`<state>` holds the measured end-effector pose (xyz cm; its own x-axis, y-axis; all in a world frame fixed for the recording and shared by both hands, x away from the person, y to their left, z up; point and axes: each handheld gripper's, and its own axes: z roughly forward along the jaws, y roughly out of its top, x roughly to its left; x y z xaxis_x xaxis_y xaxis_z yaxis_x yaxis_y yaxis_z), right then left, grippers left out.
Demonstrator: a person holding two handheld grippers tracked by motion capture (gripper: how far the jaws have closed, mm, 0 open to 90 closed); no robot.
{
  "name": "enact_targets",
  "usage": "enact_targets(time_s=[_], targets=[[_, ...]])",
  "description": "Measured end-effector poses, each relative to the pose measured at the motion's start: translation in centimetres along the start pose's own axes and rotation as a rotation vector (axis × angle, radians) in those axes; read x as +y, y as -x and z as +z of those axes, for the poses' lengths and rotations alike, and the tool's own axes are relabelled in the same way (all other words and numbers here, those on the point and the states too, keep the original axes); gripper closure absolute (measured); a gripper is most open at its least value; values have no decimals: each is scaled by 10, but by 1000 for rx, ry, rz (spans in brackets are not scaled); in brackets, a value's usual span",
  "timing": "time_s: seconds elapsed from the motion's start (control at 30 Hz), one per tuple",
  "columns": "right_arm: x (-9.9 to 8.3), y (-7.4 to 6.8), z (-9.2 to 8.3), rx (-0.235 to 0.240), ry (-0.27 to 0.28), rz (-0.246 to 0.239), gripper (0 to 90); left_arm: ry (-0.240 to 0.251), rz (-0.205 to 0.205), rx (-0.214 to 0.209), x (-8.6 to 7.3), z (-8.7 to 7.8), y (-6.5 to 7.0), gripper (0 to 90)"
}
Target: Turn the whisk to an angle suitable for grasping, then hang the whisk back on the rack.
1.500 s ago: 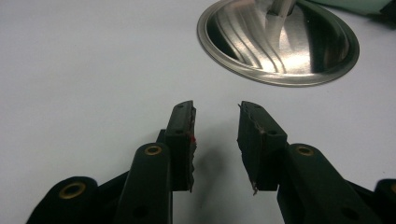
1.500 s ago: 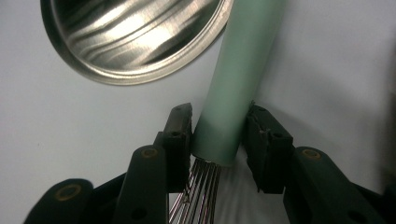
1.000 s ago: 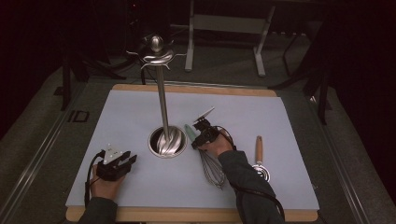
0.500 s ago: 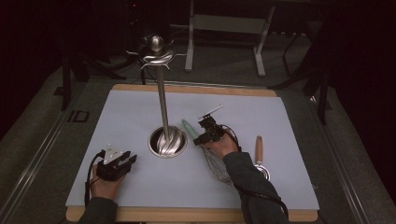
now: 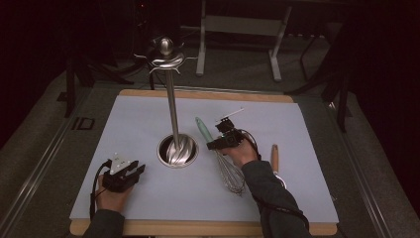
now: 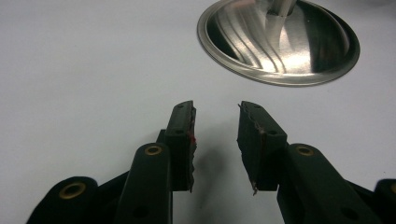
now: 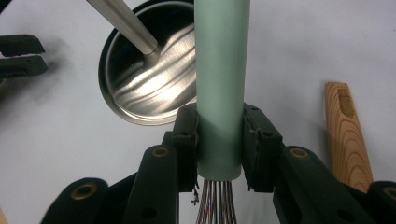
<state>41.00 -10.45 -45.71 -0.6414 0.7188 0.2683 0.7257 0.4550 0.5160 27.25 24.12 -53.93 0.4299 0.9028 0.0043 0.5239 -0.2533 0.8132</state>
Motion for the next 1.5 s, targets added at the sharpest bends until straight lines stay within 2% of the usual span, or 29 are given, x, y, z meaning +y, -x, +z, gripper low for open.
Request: enact_targets(time_s=[0.27,0.43,0.73,0.87,1.1,1.5], targets=[[1,-2,-6,10,27,0,692,6,2,0,0,0,0,662],[1,-5,-13,35,58,-1,692,7,-3,-1,0,0,0,662],[-2,-8,-27,59,122,-18,693,2,-6,0,0,0,-1,662],[-4,-8,-34,62,152,-46,692,4,-6,4,0,0,0,662],[-4,-10,-44,66,187,-54,693,24,-3,3,-1,-2,0,660],[-1,-16,-40,94,196,-66,693,24,-8,-1,-1,-2,-1,658]])
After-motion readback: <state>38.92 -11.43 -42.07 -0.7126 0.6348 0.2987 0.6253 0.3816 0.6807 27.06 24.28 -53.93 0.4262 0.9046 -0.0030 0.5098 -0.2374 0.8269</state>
